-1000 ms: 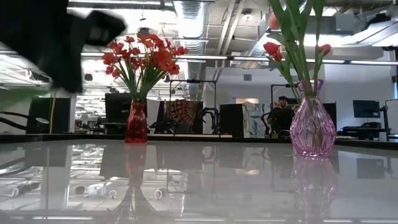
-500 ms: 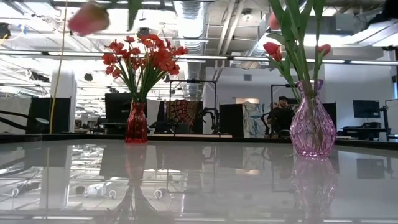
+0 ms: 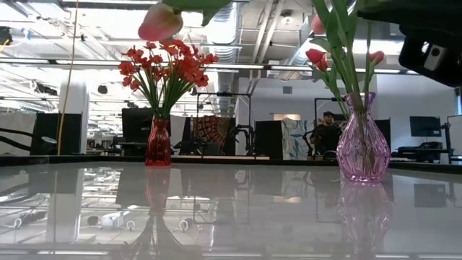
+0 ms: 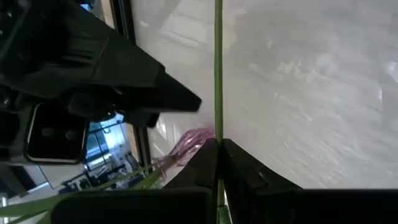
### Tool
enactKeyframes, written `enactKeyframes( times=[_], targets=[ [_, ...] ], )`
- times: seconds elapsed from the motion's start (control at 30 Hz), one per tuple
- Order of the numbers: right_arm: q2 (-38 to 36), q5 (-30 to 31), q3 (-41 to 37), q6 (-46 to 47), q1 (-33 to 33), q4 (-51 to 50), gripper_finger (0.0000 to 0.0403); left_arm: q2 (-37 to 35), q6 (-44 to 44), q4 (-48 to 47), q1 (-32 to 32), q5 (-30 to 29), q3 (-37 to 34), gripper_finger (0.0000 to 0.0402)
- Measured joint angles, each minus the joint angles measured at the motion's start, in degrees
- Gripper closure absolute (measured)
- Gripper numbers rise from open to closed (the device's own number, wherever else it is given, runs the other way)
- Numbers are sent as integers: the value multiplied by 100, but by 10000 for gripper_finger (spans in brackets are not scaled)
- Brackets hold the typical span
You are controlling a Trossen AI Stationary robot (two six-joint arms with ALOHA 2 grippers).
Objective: Sort flowers into vase by color
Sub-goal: Put the pink tulip into the purple flower vase
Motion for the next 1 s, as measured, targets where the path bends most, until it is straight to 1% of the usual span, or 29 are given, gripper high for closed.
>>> enactKeyframes(
  times=[0.2,0.47,0.73,0.87,1.0],
  targets=[
    [-3,1,0,-143,-47,4,133,6,221,184,84,-7,0,401],
    [-4,-39,0,-217,-87,-14,133,6,180,270,336,16,0,401],
    [-4,-150,0,-303,-153,-11,135,6,247,394,358,119,0,401],
    [-4,-150,0,-303,-170,-11,153,6,249,394,358,118,0,401],
    [-7,-193,0,-303,-196,-11,190,6,302,397,358,116,0,401]
  ],
)
